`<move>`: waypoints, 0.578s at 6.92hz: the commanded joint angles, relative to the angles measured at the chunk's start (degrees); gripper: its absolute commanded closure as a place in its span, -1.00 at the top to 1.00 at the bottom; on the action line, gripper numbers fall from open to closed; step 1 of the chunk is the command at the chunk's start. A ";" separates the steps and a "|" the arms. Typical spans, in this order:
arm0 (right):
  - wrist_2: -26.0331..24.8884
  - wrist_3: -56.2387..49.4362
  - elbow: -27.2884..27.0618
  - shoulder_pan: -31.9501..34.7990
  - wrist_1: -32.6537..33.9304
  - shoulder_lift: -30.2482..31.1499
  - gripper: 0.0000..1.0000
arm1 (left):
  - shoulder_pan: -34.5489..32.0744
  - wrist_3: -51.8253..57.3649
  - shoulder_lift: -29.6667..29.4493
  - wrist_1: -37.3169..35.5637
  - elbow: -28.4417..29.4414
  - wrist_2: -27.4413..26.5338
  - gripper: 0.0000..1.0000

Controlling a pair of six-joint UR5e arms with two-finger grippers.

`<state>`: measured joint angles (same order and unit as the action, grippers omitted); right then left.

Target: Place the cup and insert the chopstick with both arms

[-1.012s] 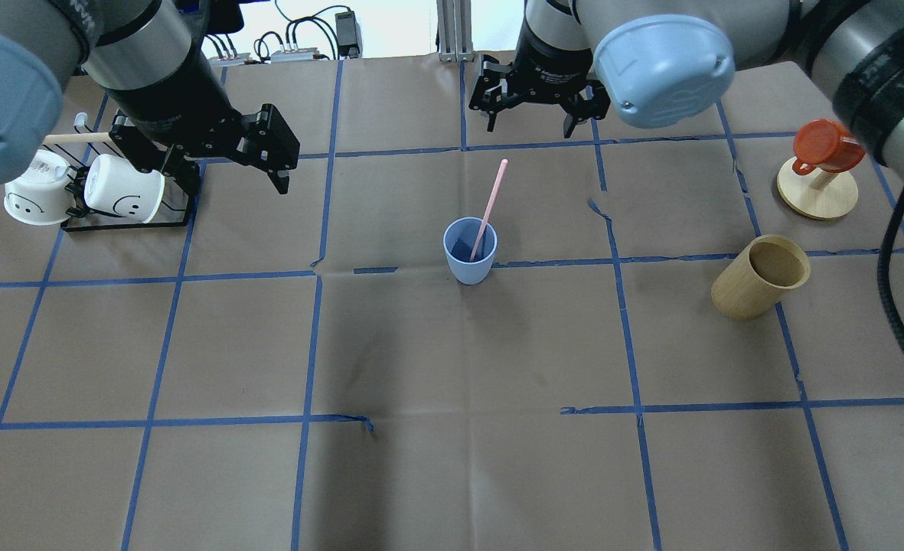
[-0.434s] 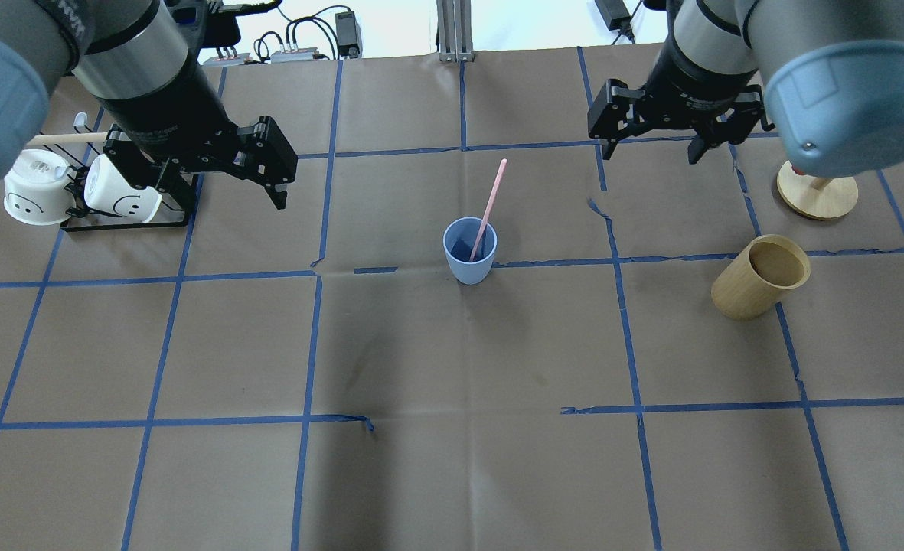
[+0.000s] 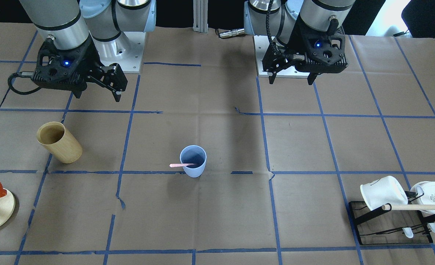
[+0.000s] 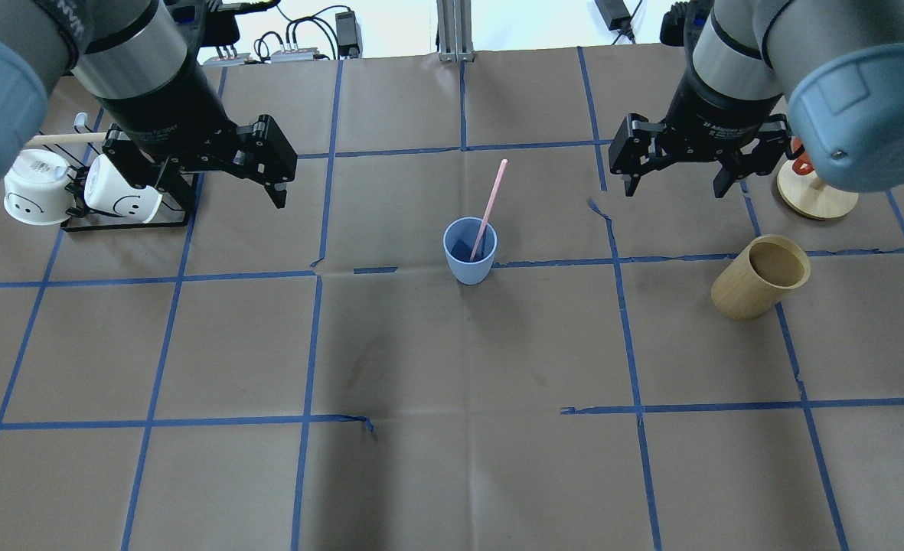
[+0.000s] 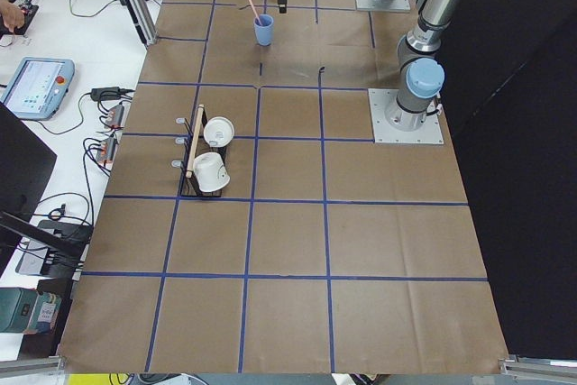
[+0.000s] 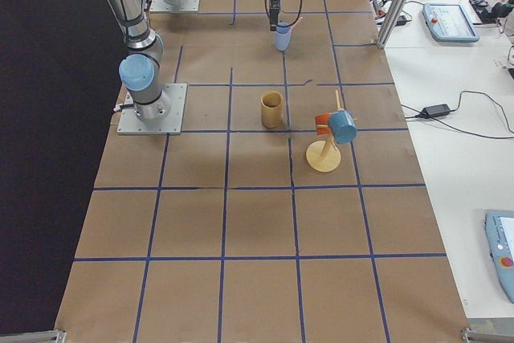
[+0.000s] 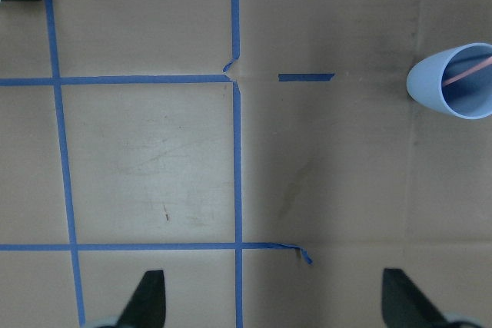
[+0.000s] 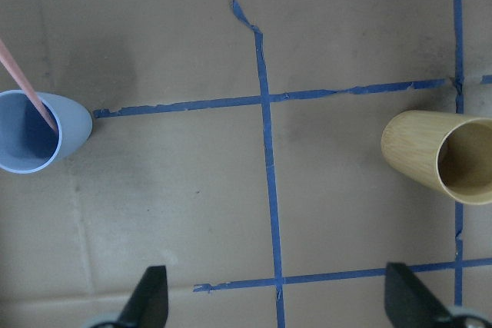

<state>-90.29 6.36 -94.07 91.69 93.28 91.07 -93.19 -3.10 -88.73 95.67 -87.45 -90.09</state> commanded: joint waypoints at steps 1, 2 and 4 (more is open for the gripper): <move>1.95 -0.12 0.03 -0.02 -3.18 0.34 0.99 | 0.03 0.02 -0.04 -0.04 0.09 0.00 1.00; 2.22 -0.12 0.03 -0.02 -3.37 0.25 0.99 | 0.03 -0.15 -0.12 -0.04 0.18 0.09 1.00; 1.96 -0.12 -0.06 -0.02 -3.37 -0.10 0.99 | -0.06 -0.15 -0.12 -0.04 0.18 0.09 1.00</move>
<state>-88.26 6.24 -94.09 91.67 90.00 91.24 -93.21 -3.23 -88.88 95.63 -87.26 -89.94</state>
